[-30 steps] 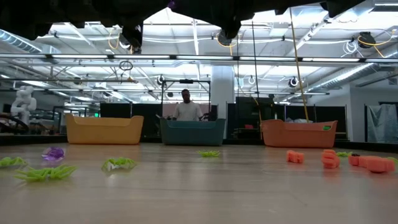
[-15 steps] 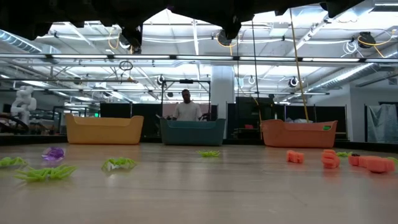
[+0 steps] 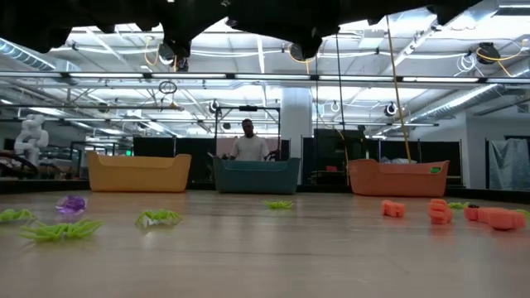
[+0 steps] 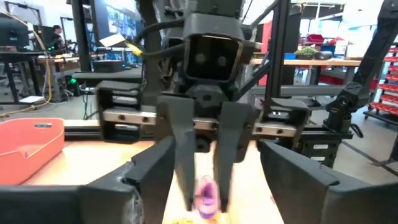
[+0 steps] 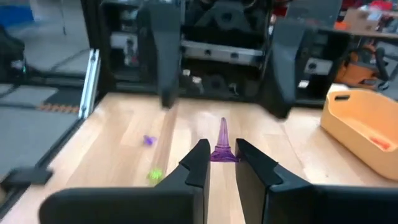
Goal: Sort Halloween decoration
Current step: Put the violet witch hat toy into the orange bin
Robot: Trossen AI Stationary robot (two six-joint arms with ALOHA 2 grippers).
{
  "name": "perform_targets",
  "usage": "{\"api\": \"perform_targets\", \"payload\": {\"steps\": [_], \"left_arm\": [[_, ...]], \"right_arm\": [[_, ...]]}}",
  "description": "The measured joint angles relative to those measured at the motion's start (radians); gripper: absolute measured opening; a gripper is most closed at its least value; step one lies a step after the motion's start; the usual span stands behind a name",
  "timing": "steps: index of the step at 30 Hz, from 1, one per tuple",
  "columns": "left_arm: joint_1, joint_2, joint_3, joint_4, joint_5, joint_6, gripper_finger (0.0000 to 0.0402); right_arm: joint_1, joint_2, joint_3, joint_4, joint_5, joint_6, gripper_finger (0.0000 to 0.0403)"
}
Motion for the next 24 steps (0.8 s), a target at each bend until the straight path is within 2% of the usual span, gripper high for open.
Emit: {"api": "perform_targets", "payload": {"steps": [3,8,14,18,24], "left_arm": [[-0.007,-0.015,0.0,-0.004,-0.005,0.007,0.0253],[-0.037,-0.052,-0.004,-0.007,-0.02,0.034,0.0254],[-0.071,-0.071,-0.023,-0.019,-0.103,0.044,0.0254],[-0.08,-0.072,-0.027,-0.066,-0.173,0.041,0.0254],[-0.076,-0.072,-0.027,-0.131,-0.196,-0.026,0.0254]], "right_arm": [[0.0,-0.048,0.0,-0.109,0.009,0.021,0.0038],[-0.012,-0.184,0.0,-0.382,0.085,0.079,0.0038],[-0.073,-0.388,0.0,-0.733,0.18,0.145,0.0038],[-0.17,-0.51,0.0,-0.907,0.236,0.17,0.0038],[-0.42,-0.591,0.0,-1.103,0.231,0.149,0.0038]]}}
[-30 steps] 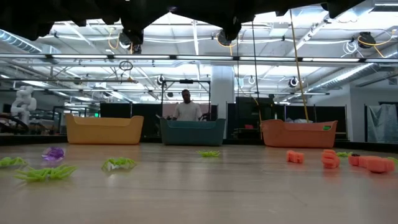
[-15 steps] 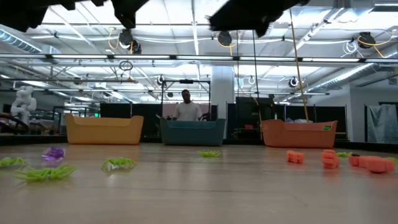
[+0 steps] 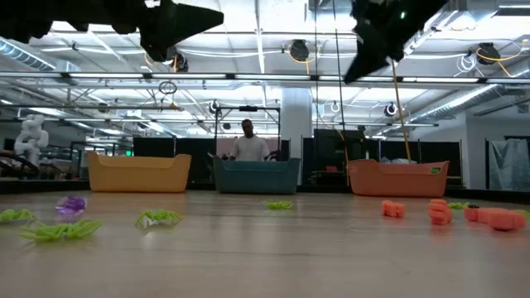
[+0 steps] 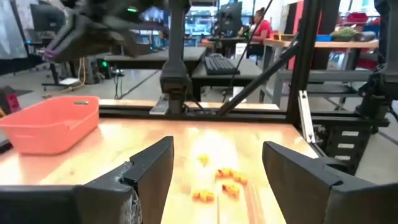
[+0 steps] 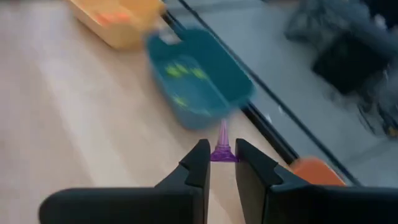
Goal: Sort Halloween decoration
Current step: Put the violet witch hat toy into the orange bin
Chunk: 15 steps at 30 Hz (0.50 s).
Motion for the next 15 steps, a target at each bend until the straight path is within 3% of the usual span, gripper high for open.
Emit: {"api": "perform_targets", "payload": {"steps": [6,15], "left_arm": [[-0.001,0.001,0.0,-0.039,0.002,-0.03,0.0254],[0.001,0.001,0.0,-0.058,0.006,-0.037,0.0254]], "right_arm": [[-0.244,0.021,0.0,-0.102,-0.126,0.0,0.0038],[-0.469,0.067,0.0,-0.224,-0.144,0.004,0.0038]]}}
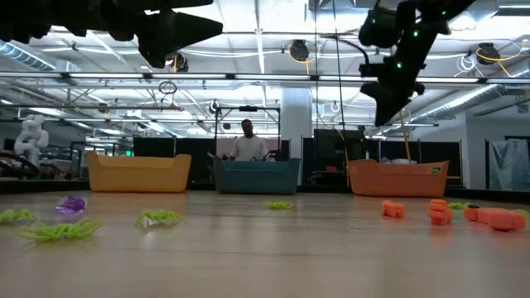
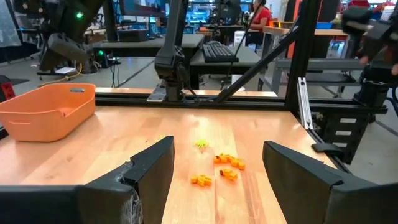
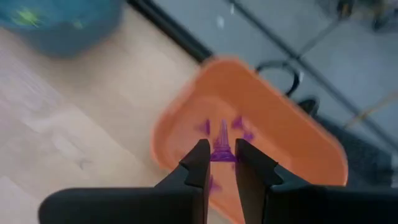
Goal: Sort Halloween decoration
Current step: Put the violet witch hat toy into the orange bin
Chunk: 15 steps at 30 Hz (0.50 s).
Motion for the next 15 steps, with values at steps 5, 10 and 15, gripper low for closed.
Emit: {"api": "perform_targets", "payload": {"steps": [5,10,15], "left_arm": [[0.0,0.0,0.0,0.0,0.002,-0.002,0.0254],[0.0,0.0,0.0,-0.005,0.004,-0.027,0.0254],[0.0,0.0,0.0,-0.006,0.004,-0.027,0.0254]], "right_arm": [[-0.085,0.052,-0.003,-0.04,-0.106,0.028,0.0038],[-0.121,0.112,-0.051,-0.003,-0.141,0.035,0.0038],[-0.159,0.169,-0.108,0.063,-0.14,0.049,0.0038]]}}
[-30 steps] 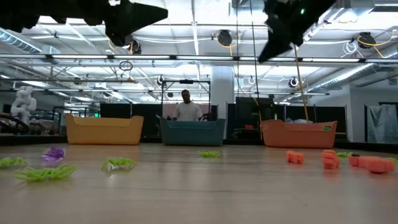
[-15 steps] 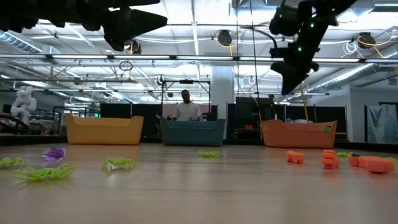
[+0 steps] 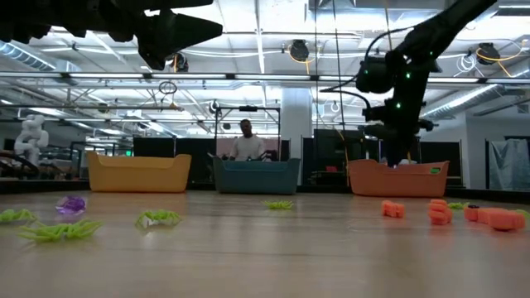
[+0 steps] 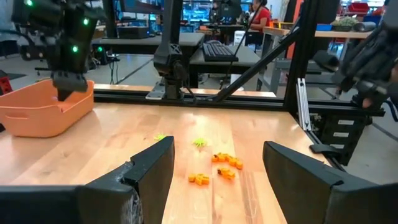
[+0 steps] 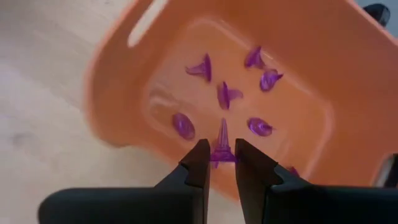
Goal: Sort Halloween decoration
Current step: Put the violet witch hat toy into the orange bin, then put the orange skeleton toy into the yellow bin
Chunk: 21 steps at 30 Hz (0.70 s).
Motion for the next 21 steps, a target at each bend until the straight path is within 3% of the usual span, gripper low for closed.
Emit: {"api": "perform_targets", "payload": {"steps": [8,15,21], "left_arm": [[0.0,0.0,0.0,0.0,0.0,0.0,0.0254],[0.0,0.0,0.0,-0.002,0.0,0.0,0.0254],[0.0,0.0,0.0,-0.004,0.0,0.001,0.0254]], "right_arm": [[-0.045,0.048,-0.055,0.169,0.002,0.046,0.0045],[-0.042,0.049,-0.056,0.169,0.034,0.063,0.0112],[0.014,-0.041,-0.056,0.154,0.033,0.07,0.0161]]}}
